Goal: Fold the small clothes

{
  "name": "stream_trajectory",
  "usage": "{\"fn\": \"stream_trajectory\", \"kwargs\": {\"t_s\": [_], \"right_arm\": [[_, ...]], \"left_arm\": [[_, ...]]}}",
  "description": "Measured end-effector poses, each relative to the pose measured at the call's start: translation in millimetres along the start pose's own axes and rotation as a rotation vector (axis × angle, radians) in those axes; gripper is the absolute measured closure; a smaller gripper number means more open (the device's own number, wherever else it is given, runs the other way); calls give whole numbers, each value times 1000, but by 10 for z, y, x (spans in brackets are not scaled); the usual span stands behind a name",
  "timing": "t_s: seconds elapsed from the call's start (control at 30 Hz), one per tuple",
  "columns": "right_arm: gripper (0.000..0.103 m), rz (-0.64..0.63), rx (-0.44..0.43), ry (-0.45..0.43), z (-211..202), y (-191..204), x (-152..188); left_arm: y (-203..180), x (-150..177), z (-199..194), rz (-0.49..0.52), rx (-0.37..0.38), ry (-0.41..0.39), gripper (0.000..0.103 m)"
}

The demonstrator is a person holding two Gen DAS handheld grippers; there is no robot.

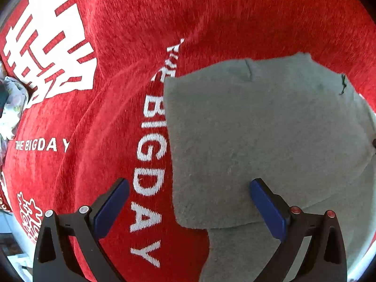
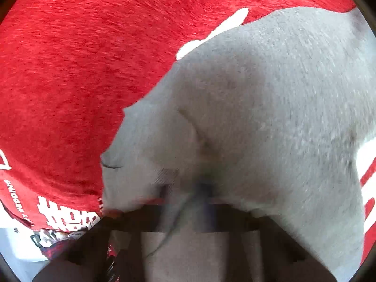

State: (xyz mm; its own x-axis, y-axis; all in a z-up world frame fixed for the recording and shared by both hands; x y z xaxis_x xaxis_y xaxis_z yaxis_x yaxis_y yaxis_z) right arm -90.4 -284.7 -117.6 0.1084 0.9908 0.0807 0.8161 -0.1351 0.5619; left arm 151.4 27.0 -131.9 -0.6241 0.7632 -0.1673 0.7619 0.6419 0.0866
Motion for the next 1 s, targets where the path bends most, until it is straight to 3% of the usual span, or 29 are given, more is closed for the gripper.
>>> {"fn": "stream_trajectory", "kwargs": {"t_s": [0.13, 0.2, 0.27, 0.43, 0.53, 0.6, 0.63, 0.67, 0.83, 1.0], "right_arm": [[96, -103, 70, 3, -65, -47, 69], [96, -102, 103, 18, -26, -145, 94], [96, -72, 83, 16, -64, -213, 74], [90, -92, 236, -52, -405, -416, -51], [83, -96, 202, -33, -585, -537, -52], [67, -91, 171, -22, -697, -614, -34], [51, -85, 162, -24, -764, -668, -32], [47, -79, 155, -30, -807, -693, -23], [46, -8, 113, -48, -1144, -1060, -18], [39, 53, 117, -57, -1413, -1473, -93]], "left_arm": [[5, 22, 29, -7, 1, -1, 0], [-7, 14, 42, -5, 1, 0, 0], [-27, 1, 29, 12, -14, 0, 0], [-117, 14, -94, 50, -56, 2, 0], [-285, 35, -249, 81, -45, -11, 0], [-430, 65, -349, 106, -40, -21, 0], [-511, 78, -389, 121, -39, -24, 0], [-641, 100, -447, 143, -39, -28, 0], [-1244, 198, -609, 206, 10, -26, 0], [-1839, 281, -679, 266, 65, -5, 0]]}}
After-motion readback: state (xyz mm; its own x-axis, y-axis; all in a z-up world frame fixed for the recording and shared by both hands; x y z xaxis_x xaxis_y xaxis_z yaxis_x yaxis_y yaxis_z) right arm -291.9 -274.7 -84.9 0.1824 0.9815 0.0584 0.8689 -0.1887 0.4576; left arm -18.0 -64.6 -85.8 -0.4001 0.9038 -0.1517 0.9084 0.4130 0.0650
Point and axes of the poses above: each gripper's, at about its wrist camera, not at the fingertips, and z roughly the way its jaws point, y to its left, x to its underside, the point moved 8 cm from there along z, roughly the way its jaws point, and after that the axes turned 3 degrees about y, right-handed, at the moved point
